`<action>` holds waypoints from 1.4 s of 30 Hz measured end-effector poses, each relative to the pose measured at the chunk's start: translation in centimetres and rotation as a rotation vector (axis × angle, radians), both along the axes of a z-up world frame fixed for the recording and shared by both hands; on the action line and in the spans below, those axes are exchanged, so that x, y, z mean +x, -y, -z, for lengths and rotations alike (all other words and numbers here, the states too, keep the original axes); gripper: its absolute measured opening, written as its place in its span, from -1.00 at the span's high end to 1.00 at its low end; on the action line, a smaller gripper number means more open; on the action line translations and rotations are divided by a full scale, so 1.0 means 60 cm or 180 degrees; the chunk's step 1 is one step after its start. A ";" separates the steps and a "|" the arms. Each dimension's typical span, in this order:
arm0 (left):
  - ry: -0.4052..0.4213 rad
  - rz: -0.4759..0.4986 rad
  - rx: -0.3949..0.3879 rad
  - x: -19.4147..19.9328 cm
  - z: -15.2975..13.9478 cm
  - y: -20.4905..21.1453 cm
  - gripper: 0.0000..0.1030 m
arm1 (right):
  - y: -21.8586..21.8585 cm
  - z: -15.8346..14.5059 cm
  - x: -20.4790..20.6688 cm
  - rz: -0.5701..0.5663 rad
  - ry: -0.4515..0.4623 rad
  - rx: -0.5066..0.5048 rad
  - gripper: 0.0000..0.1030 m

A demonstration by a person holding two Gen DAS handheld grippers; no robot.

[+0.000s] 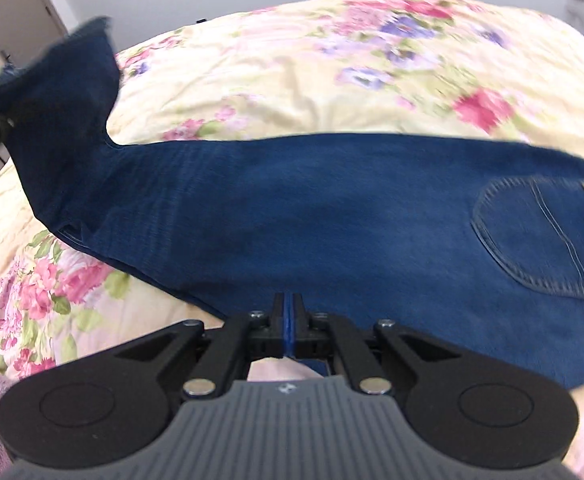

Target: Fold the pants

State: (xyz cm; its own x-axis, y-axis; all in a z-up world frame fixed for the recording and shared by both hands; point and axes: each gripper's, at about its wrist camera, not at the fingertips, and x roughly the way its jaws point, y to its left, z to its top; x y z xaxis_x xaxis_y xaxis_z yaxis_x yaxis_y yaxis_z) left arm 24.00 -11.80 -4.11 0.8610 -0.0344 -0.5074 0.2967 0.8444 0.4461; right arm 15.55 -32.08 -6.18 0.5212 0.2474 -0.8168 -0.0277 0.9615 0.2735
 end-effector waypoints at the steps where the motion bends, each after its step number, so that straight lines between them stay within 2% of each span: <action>1: -0.0048 0.0099 0.0150 -0.010 0.031 0.025 0.84 | 0.009 0.005 -0.006 0.0030 -0.0024 0.0017 1.00; 5: -0.0284 0.0418 0.0689 -0.046 0.144 0.086 0.84 | 0.045 0.034 -0.029 0.0162 -0.0165 0.0141 1.00; 8: -0.0515 0.0506 0.0790 -0.054 0.181 0.085 0.81 | 0.050 0.056 -0.038 0.0169 -0.0246 0.0244 1.00; 10: -0.0801 0.0587 0.0617 -0.049 0.180 0.067 0.58 | 0.048 0.066 -0.041 0.0136 -0.0267 0.0295 1.00; 12: -0.1091 0.0711 0.0368 -0.045 0.167 0.045 0.17 | 0.040 0.075 -0.040 0.0083 -0.0276 0.0360 1.00; 16: -0.1497 0.0976 -0.0092 -0.037 0.147 0.030 -0.20 | 0.016 0.085 -0.029 0.0019 -0.0259 0.0498 1.00; 18: -0.1604 0.1097 -0.0267 -0.037 0.134 0.024 -0.32 | 0.004 0.086 -0.022 0.0010 -0.0259 0.0592 1.00; 20: -0.1756 0.1220 -0.0435 -0.036 0.120 0.014 -0.35 | -0.007 0.082 -0.012 0.0007 -0.0252 0.0708 0.98; 21: -0.1809 0.1272 -0.0507 -0.033 0.111 0.008 -0.35 | -0.013 0.078 -0.008 0.0009 -0.0248 0.0768 0.87; 23: -0.1841 0.1339 -0.0592 -0.030 0.093 -0.006 -0.35 | -0.021 0.071 -0.004 0.0018 -0.0236 0.0891 0.49; 27: -0.1724 0.1190 -0.0582 -0.014 0.057 -0.048 -0.35 | -0.038 0.061 0.015 0.0045 -0.0211 0.1174 0.34; 28: -0.1675 0.1096 -0.0568 -0.006 0.050 -0.060 -0.35 | -0.044 0.062 0.021 0.0069 -0.0219 0.1238 0.24; 31: -0.1503 0.0672 -0.0496 0.025 0.041 -0.093 -0.35 | -0.061 0.068 0.039 0.0161 -0.0244 0.1460 0.18; 33: -0.1446 0.0429 -0.0533 0.045 0.041 -0.118 -0.35 | -0.068 0.080 0.054 0.0275 -0.0294 0.1631 0.07; 37: -0.1469 0.0142 -0.0790 0.078 0.050 -0.159 -0.35 | -0.077 0.125 0.085 0.0594 -0.0532 0.2065 0.07; 42: -0.1470 0.0046 -0.0940 0.095 0.069 -0.192 -0.34 | -0.080 0.188 0.104 0.0918 -0.0759 0.2439 0.14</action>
State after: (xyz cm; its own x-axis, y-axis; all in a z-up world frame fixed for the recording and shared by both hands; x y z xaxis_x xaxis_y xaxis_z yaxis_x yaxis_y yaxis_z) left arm 29.72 -0.26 -8.26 0.5494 -0.2428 -0.7995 0.4180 0.9084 0.0114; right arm 21.77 -27.27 -17.47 0.4839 0.6607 -0.5738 0.3308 0.4690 0.8189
